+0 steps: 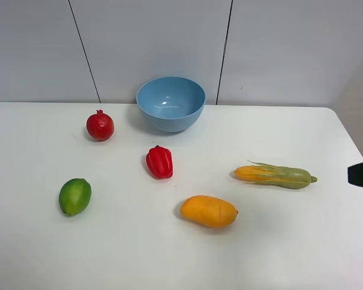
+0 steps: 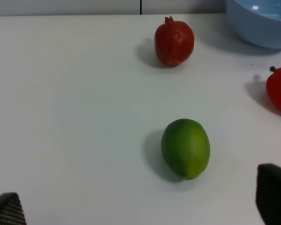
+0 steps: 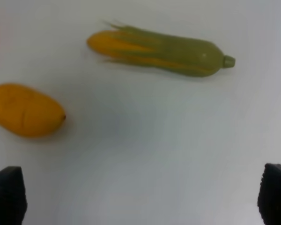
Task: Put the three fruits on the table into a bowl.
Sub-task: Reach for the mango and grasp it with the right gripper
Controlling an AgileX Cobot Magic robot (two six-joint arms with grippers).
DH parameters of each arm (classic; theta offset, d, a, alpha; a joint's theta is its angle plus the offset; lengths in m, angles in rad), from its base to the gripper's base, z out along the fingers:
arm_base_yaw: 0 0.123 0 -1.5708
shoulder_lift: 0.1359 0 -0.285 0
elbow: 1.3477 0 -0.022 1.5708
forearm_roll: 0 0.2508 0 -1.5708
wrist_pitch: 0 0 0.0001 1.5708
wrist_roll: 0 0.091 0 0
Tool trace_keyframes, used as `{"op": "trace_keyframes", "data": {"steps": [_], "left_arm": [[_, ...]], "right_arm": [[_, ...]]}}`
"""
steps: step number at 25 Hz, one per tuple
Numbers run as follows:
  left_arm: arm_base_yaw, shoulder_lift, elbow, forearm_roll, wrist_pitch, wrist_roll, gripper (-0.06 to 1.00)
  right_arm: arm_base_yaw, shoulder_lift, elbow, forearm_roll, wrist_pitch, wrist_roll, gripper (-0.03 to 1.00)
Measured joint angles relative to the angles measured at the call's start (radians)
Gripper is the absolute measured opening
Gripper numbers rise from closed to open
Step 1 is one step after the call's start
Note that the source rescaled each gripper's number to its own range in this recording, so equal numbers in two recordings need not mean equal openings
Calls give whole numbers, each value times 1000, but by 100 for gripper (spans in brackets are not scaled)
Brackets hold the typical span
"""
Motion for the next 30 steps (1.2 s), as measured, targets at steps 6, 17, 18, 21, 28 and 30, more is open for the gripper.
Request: {"op": "trace_keyframes", "data": {"steps": [6,17,18,21,28,30], "left_arm": [[0,0,0,0,0,0,100],[0,0,0,0,0,0,100],[0,0,0,0,0,0,100],[0,0,0,0,0,0,100],[0,0,0,0,0,0,100],[0,0,0,0,0,0,100]], "right_arm": [[8,248,-68,86,10,-288,100],[436,499,-79,25,-98,-458,100],[484,522,-79,-1,-115,-458,100],[606,595,-85,-82,-170,-458,100],[762,797,-178,-181,-260,-406,100],[794,856,-217,-194,-277,-391,100]]}}
